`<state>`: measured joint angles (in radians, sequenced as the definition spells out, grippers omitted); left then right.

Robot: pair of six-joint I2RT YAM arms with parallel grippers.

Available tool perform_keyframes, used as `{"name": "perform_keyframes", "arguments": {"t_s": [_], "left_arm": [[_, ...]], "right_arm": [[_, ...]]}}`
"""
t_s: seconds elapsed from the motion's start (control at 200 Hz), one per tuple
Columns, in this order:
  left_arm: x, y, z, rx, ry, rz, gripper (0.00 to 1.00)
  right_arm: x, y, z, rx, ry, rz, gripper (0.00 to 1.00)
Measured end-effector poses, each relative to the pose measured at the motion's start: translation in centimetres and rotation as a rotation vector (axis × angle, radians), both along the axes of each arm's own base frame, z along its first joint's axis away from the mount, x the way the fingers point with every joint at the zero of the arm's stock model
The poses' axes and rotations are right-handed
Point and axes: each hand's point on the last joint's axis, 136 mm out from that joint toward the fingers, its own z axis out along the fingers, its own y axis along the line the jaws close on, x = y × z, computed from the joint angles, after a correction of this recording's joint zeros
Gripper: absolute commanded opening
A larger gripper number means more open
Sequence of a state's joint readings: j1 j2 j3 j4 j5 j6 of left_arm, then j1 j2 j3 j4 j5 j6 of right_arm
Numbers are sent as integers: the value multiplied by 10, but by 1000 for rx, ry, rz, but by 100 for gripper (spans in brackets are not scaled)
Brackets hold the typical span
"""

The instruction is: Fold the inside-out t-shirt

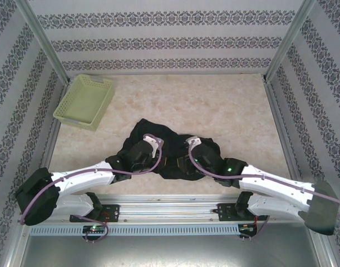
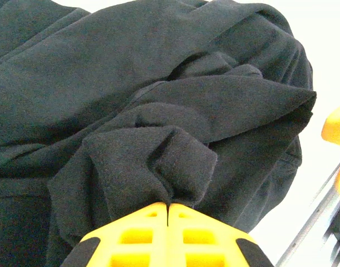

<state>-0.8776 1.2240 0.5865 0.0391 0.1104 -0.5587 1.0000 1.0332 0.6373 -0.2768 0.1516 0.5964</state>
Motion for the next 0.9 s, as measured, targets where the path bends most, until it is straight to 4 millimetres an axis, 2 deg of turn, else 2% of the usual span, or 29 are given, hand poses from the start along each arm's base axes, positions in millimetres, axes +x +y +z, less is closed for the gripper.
{"name": "perform_keyframes", "arguments": {"t_s": [0.115, 0.215, 0.49, 0.704, 0.804, 0.899], "left_arm": [[0, 4, -2, 7, -5, 11, 0], [-2, 7, -1, 5, -10, 14, 0], [-4, 6, -1, -6, -10, 4, 0], [-8, 4, -4, -20, -4, -19, 2], [-10, 5, -7, -14, -4, -28, 9], [-10, 8, -10, 9, -14, -33, 24]], "right_arm": [[7, 2, -26, -86, 43, -28, 32], [11, -7, -43, -169, 71, -76, 35], [46, -33, -40, -229, 69, -236, 41], [54, -36, -54, -285, 92, -258, 44], [53, -36, -62, -309, 108, -257, 33], [53, -36, -70, -328, 122, -257, 20]]}}
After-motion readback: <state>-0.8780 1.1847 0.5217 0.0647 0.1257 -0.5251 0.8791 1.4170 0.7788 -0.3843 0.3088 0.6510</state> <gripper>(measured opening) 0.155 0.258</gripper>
